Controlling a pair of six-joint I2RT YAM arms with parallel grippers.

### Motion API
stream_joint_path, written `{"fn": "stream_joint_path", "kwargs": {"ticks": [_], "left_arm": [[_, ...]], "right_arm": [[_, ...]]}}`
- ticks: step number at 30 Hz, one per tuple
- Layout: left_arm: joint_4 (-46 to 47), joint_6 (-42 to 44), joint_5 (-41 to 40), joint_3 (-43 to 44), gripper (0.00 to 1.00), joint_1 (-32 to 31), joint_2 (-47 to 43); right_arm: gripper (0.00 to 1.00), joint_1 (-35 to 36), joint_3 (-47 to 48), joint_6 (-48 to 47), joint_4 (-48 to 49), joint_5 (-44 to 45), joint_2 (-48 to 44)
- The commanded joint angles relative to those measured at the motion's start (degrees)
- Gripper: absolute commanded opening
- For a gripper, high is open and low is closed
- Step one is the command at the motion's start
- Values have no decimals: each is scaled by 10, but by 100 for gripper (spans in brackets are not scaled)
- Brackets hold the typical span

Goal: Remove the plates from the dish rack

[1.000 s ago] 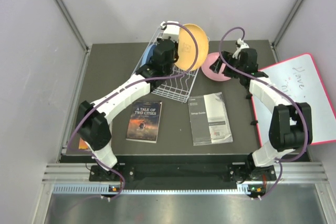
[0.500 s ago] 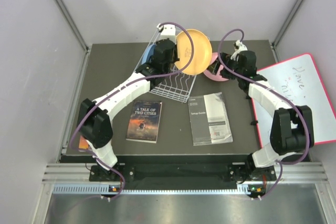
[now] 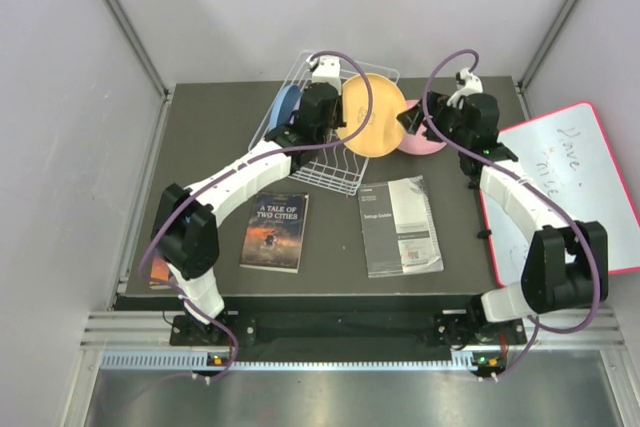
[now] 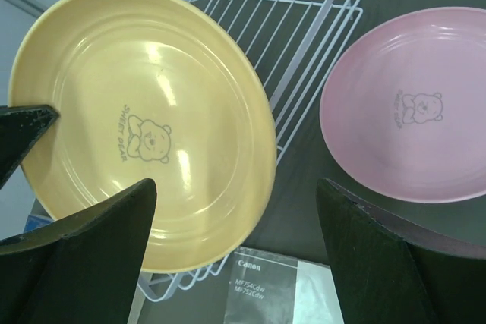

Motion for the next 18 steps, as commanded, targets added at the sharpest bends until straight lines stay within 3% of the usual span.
{"fn": "stream_joint_path", "kwargs": {"ticks": [1, 6, 10, 13, 14, 15, 18], "left_arm": [[39, -23, 27, -1, 0, 0, -19], [40, -29, 49, -6, 0, 0, -34], [52, -35, 57, -21, 0, 0, -48], [55, -32, 58, -29, 0, 0, -58], [57, -32, 57, -30, 0, 0, -61], [58, -31, 56, -32, 0, 0, -62], [67, -30, 57, -40, 0, 4, -67]], "right_arm": [[86, 9, 4, 15, 44, -22, 14], [83, 10, 22, 13, 47, -21, 46], [68, 8, 28, 9, 54, -16, 65], [39, 6, 25, 6, 64, -17, 67], [23, 6, 25, 5, 65, -16, 66], [0, 4, 21, 6, 68, -14, 65], [0, -2, 17, 6, 78, -23, 62]]}}
